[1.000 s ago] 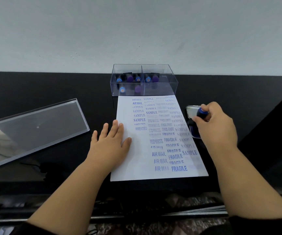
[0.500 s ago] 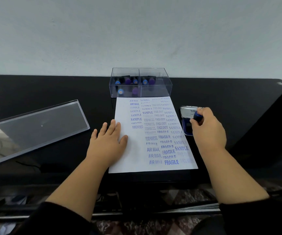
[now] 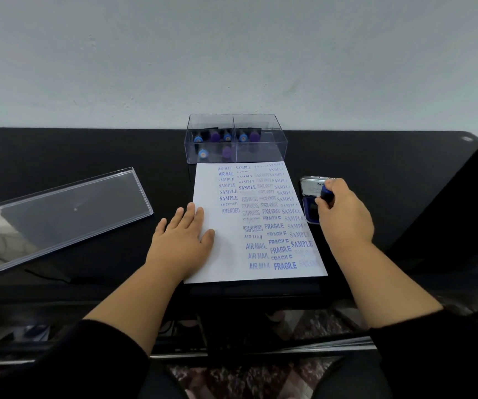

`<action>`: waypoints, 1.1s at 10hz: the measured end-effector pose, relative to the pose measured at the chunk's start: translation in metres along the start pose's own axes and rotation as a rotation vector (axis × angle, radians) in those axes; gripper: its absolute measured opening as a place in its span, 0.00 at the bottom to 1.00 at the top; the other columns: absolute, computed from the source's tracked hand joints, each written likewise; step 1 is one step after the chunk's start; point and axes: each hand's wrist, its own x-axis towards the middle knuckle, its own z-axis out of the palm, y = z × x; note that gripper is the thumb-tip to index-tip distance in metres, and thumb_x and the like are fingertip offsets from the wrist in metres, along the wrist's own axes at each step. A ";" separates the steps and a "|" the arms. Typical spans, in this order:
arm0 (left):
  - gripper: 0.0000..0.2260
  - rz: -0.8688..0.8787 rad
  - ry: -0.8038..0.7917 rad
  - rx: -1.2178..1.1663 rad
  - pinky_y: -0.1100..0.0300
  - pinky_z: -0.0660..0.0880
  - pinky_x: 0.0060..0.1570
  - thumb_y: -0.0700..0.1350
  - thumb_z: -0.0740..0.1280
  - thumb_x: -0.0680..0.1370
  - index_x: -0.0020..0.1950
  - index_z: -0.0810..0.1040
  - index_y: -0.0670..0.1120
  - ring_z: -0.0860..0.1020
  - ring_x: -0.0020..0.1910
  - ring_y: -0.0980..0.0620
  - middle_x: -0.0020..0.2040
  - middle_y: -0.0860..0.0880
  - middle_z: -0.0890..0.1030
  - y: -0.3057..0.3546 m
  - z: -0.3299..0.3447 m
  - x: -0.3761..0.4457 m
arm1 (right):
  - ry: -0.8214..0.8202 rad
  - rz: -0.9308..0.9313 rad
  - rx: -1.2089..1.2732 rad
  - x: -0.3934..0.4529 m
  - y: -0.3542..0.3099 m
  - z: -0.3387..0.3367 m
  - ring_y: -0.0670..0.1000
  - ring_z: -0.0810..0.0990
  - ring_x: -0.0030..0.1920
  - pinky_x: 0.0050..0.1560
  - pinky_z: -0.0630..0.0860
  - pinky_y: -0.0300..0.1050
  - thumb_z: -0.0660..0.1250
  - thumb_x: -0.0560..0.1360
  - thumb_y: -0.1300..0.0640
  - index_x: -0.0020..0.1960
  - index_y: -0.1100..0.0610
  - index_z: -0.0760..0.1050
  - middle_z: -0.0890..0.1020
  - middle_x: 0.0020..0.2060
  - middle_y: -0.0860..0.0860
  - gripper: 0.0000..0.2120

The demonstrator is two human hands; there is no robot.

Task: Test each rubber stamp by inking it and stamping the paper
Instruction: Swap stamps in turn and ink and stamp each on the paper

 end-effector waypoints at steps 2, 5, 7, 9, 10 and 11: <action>0.26 0.004 -0.019 -0.008 0.51 0.39 0.74 0.56 0.44 0.82 0.78 0.42 0.50 0.41 0.77 0.53 0.78 0.52 0.40 0.001 -0.003 0.004 | 0.005 -0.005 -0.018 0.001 -0.001 -0.001 0.53 0.71 0.40 0.37 0.69 0.46 0.62 0.78 0.56 0.56 0.53 0.70 0.73 0.41 0.49 0.07; 0.26 -0.001 -0.019 0.003 0.51 0.39 0.74 0.56 0.44 0.82 0.78 0.41 0.51 0.41 0.77 0.54 0.78 0.52 0.40 0.001 -0.002 0.006 | 0.033 0.019 0.073 -0.003 -0.006 0.000 0.55 0.75 0.48 0.40 0.69 0.45 0.62 0.78 0.56 0.56 0.52 0.71 0.79 0.51 0.51 0.07; 0.26 0.004 -0.015 -0.005 0.51 0.39 0.74 0.56 0.44 0.82 0.78 0.42 0.51 0.40 0.77 0.54 0.78 0.52 0.40 0.001 -0.002 0.005 | 0.001 -0.102 0.115 -0.011 -0.027 0.007 0.52 0.78 0.48 0.40 0.72 0.45 0.63 0.78 0.55 0.58 0.53 0.71 0.80 0.51 0.49 0.09; 0.26 0.003 -0.015 -0.010 0.51 0.38 0.74 0.56 0.44 0.82 0.78 0.42 0.51 0.40 0.77 0.55 0.78 0.53 0.39 0.001 -0.002 0.005 | -0.067 -0.176 0.138 -0.020 -0.053 0.026 0.50 0.74 0.42 0.38 0.71 0.44 0.63 0.78 0.56 0.58 0.53 0.71 0.78 0.48 0.48 0.09; 0.26 0.005 -0.013 -0.015 0.51 0.38 0.74 0.56 0.44 0.82 0.78 0.42 0.51 0.40 0.77 0.55 0.78 0.53 0.39 0.001 -0.002 0.005 | -0.109 -0.204 0.159 -0.024 -0.065 0.037 0.52 0.77 0.47 0.43 0.74 0.46 0.64 0.77 0.56 0.59 0.52 0.71 0.79 0.54 0.47 0.11; 0.26 0.004 -0.008 -0.022 0.51 0.38 0.74 0.56 0.45 0.82 0.78 0.42 0.51 0.40 0.77 0.55 0.78 0.53 0.40 0.001 -0.001 0.006 | -0.166 -0.223 0.151 -0.026 -0.073 0.045 0.52 0.77 0.49 0.42 0.71 0.45 0.63 0.77 0.55 0.59 0.52 0.71 0.79 0.53 0.47 0.10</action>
